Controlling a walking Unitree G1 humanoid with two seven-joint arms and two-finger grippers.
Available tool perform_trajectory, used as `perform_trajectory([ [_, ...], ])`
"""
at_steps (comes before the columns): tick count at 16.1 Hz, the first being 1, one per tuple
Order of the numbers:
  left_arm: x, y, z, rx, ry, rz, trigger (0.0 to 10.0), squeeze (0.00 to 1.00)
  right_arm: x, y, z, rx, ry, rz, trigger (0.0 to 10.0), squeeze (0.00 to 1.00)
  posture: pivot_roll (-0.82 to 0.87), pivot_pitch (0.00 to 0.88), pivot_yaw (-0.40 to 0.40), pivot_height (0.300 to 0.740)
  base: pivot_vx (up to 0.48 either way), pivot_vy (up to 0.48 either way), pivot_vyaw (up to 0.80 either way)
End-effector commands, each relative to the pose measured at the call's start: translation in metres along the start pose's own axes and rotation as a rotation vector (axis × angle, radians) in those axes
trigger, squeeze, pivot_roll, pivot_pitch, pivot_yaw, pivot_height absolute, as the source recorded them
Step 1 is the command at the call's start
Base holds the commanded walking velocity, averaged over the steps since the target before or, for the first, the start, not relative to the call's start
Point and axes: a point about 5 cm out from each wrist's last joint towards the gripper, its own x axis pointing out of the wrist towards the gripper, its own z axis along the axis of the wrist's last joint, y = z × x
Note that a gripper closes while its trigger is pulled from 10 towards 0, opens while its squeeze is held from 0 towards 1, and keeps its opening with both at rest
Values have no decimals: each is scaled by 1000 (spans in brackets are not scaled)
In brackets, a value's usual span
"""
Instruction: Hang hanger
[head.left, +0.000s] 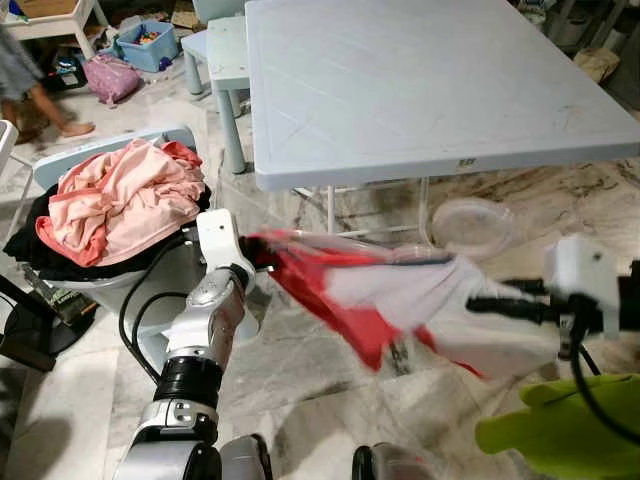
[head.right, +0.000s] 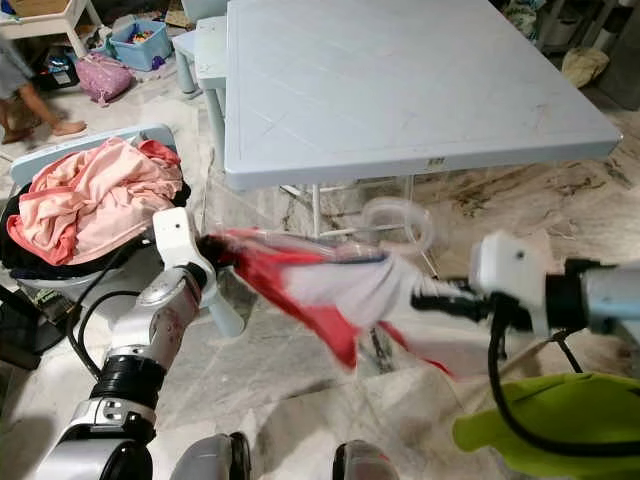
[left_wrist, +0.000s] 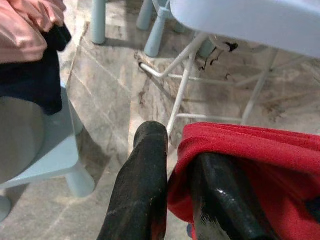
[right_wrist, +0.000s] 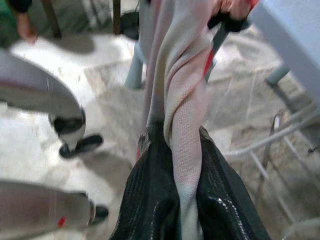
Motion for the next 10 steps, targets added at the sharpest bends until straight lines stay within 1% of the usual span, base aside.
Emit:
perform_trajectory([
  [1, -1, 10, -8, 9, 39, 35, 10000, 0, -6, -5, 20, -55, -78, -30, 10000, 0, -160, 96, 31, 740, 0, 0, 0],
  [2, -2, 6, -11, 11, 53, 14, 10000, 0, -4, -6, 25, -41, -126, -49, 10000, 0, -163, 97, 30, 740, 0, 0, 0],
  [4, -3, 1, -15, 10, 61, 2, 10000, 0, 0, -12, 28, -43, -165, -114, 10000, 0, -164, 97, 29, 740, 0, 0, 0],
  [5, -4, -3, -17, 16, 69, -22, 10000, 0, 5, -17, 30, -39, -211, -177, 10000, 0, -164, 96, 28, 740, 0, 0, 0],
  [6, -5, -10, -20, 48, 74, -60, 10000, 0, 14, -25, 33, -2, -293, -278, 10000, 0, -163, 94, 26, 740, 0, 0, 0],
  [7, -6, -15, -22, 88, 73, -96, 10000, 0, 22, -30, 33, 30, -338, -360, 10000, 0, -159, 93, 25, 740, 0, 0, 0],
  [8, -10, -27, -28, 162, 79, -172, 10000, 118, 36, -37, 32, 102, -399, -496, 10000, 0, -155, 92, 23, 740, 0, 0, 0],
  [9, -12, -32, -29, 188, 69, -211, 10000, 804, 42, -39, 32, 162, -439, -539, 10000, 0, -152, 92, 22, 740, 0, 0, 0],
  [10, -15, -37, -31, 219, 63, -244, 10000, 1000, 50, -41, 31, 189, -461, -603, 10000, 0, -149, 91, 22, 740, 0, 0, 0],
])
